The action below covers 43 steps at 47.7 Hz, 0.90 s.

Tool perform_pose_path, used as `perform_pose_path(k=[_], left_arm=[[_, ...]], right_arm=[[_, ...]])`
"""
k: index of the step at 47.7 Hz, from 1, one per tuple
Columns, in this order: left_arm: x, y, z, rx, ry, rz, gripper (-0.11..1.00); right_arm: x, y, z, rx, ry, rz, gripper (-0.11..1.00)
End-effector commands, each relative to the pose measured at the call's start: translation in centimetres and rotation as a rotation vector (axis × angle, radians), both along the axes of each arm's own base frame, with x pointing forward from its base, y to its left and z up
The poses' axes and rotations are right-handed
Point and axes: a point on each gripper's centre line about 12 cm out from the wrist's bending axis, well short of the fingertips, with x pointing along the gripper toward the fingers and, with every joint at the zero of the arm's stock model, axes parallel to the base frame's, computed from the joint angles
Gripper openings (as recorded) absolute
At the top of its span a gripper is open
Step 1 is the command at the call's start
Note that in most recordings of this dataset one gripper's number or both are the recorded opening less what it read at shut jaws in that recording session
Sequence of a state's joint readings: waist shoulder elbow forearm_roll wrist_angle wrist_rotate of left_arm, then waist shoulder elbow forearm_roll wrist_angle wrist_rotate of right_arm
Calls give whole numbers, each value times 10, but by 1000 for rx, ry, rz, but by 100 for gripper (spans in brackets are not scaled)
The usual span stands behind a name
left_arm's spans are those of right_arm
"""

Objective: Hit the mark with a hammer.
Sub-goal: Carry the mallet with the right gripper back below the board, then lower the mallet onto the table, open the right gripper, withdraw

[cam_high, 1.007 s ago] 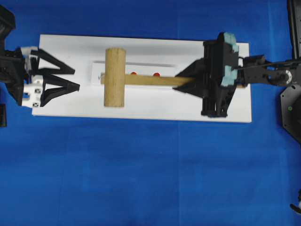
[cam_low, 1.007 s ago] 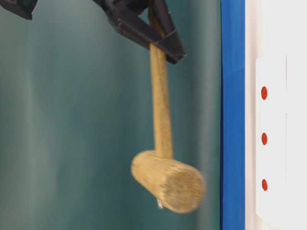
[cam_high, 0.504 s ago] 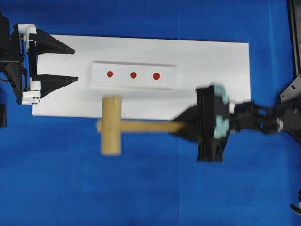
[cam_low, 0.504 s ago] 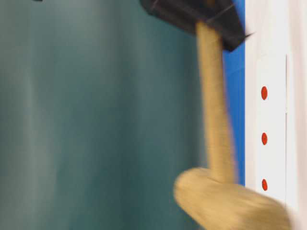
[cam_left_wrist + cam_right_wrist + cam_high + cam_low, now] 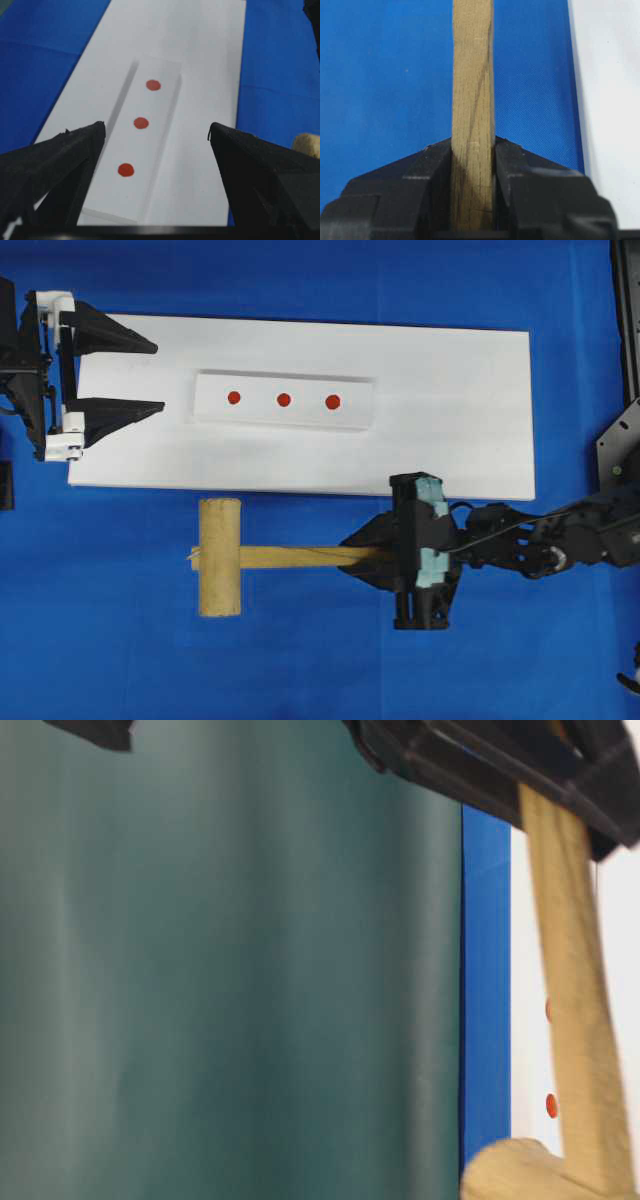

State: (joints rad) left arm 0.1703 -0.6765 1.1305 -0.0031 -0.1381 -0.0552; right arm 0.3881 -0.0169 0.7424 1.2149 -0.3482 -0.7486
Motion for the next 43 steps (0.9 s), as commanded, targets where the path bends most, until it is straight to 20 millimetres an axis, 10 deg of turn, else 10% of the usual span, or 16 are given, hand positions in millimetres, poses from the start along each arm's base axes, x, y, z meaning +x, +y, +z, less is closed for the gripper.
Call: perform_pose_path(k=[1,24,43], left_arm=[[2,1,5,4,-20,3,81],[-2,0,-3,2,-1,3,81],[-2,3,-4,3,1,13,81]], right_arm=[[10,4,10,10,-35,-11,8],[30,17,-53,6,110,-30,8],[26,25,-68,14,174,39,8]])
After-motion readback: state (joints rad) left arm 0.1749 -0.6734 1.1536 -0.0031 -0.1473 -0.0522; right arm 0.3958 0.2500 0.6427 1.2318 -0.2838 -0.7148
